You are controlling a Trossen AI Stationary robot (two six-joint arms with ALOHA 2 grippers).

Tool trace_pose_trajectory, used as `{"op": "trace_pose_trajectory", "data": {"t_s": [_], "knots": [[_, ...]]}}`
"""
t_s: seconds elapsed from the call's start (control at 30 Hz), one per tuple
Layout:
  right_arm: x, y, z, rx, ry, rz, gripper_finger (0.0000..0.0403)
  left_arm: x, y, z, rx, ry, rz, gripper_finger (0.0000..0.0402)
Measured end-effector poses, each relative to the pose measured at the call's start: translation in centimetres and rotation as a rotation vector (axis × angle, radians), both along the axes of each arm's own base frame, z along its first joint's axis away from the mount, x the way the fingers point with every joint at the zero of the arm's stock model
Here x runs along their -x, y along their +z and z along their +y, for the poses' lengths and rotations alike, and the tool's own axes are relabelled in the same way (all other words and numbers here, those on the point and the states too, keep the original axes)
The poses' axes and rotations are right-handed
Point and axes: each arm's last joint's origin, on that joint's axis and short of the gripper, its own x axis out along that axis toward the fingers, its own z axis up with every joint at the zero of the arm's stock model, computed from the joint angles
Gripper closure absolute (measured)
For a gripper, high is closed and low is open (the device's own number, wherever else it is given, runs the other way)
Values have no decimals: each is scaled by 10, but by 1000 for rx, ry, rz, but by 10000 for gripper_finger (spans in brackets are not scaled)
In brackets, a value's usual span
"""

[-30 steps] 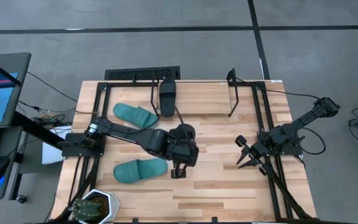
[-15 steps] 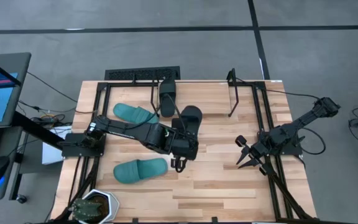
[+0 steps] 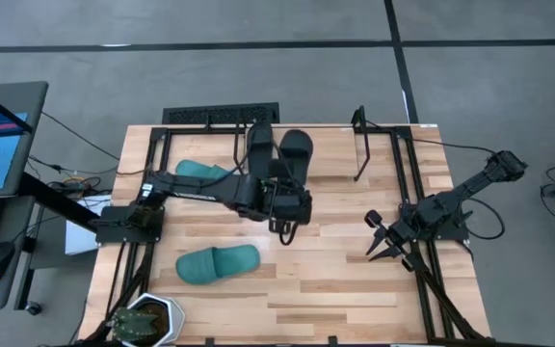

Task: Pick and place slides into the shelf
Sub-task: Put the black slipper on the shelf

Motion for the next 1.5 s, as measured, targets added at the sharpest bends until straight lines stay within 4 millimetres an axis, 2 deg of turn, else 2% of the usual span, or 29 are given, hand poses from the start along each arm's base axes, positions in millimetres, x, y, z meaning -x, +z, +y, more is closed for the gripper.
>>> {"op": "trace_pose_trajectory", "data": {"t_s": [0.17, 0.33, 0.67, 1.03, 1.5], "knots": [[0, 0, 0, 1, -1, 2, 344, -5, -4, 19, -33, 33, 2, 401], [0, -1, 0, 3, -2, 5, 344, -11, 0, 36, -53, 94, -66, 401], [0, -1, 0, 4, -3, 6, 344, -11, 0, 64, -69, 165, -69, 401], [0, -4, 0, 26, -2, 28, 344, -11, 1, 76, -131, 166, -44, 401], [0, -5, 0, 34, 1, 44, 344, -2, -5, 73, -88, 157, 62, 401]]}}
